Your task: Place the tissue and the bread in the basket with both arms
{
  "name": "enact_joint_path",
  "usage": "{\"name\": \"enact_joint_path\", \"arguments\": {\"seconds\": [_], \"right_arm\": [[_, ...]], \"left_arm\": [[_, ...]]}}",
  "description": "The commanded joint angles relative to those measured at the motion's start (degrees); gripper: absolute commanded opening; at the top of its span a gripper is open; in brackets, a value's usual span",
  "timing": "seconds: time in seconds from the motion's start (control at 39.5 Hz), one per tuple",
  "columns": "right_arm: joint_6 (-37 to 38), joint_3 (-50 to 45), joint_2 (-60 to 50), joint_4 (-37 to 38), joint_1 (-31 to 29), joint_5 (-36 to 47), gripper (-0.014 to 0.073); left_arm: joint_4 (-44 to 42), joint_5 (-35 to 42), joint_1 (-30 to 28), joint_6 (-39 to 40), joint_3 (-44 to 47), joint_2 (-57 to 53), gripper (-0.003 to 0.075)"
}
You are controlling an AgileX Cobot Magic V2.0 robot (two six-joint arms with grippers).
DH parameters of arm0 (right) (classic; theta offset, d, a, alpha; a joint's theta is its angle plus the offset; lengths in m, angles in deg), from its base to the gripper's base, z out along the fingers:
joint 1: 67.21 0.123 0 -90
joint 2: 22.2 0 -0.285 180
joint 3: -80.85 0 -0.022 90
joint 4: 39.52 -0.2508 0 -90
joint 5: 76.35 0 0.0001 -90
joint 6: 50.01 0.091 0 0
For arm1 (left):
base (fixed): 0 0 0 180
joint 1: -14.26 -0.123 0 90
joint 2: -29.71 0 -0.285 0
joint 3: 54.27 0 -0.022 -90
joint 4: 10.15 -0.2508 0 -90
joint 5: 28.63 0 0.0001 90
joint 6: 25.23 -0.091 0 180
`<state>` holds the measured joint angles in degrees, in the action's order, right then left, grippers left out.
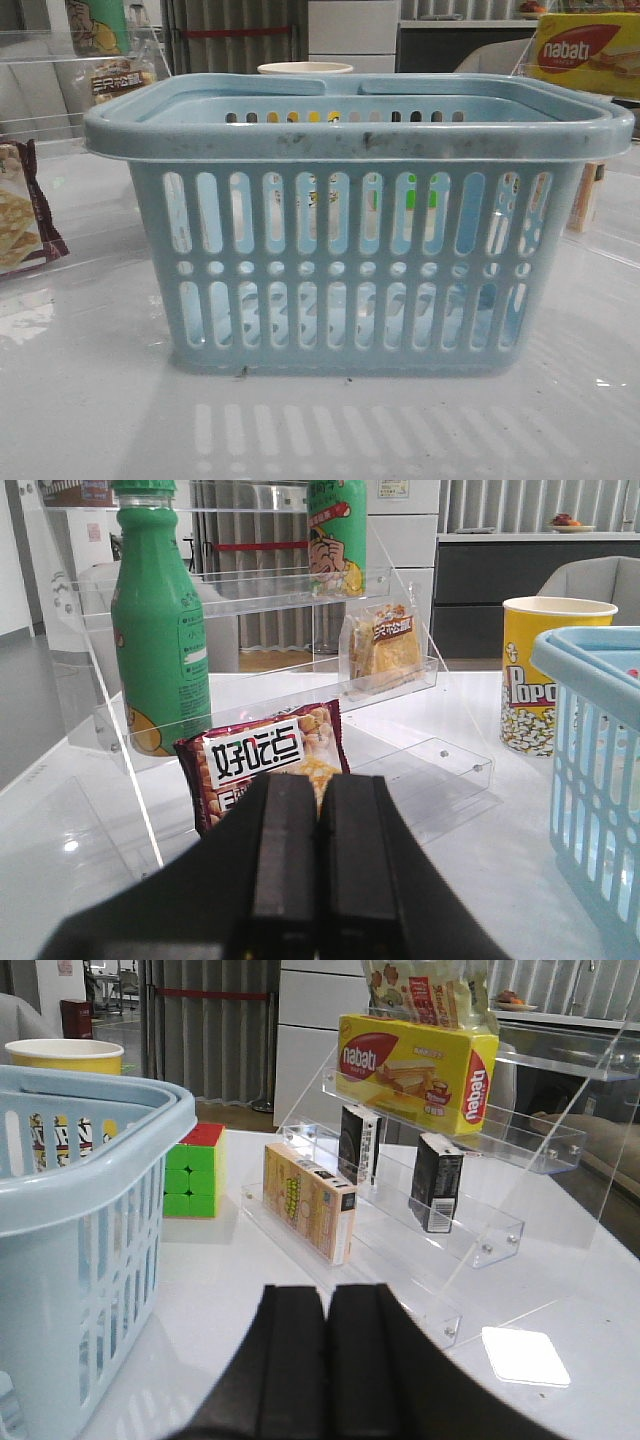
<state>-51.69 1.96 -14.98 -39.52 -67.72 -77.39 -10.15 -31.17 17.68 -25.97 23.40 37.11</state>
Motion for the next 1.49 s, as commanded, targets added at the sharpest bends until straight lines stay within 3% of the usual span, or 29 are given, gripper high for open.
{"name": "enact_joint_path", "arguments": {"seconds": [0.0,1.19,1.47], "right_arm": [[-0.19,-0.01,-1.1,0.41,-0.26,5.57,0.0056],[-0.19,0.05,-1.1,0.35,-0.27,4.59,0.0056],[1.07,10.08,-1.03,0.35,-0.27,-1.67,0.0056]], "left_arm": [[0.0,4.95,0.02,0.15,-0.04,-0.94,0.0092],[0.0,6.07,0.02,0.15,-0.39,-0.94,0.0092],[0.0,2.89,0.02,0.15,-9.41,-0.78,0.0092]]}}
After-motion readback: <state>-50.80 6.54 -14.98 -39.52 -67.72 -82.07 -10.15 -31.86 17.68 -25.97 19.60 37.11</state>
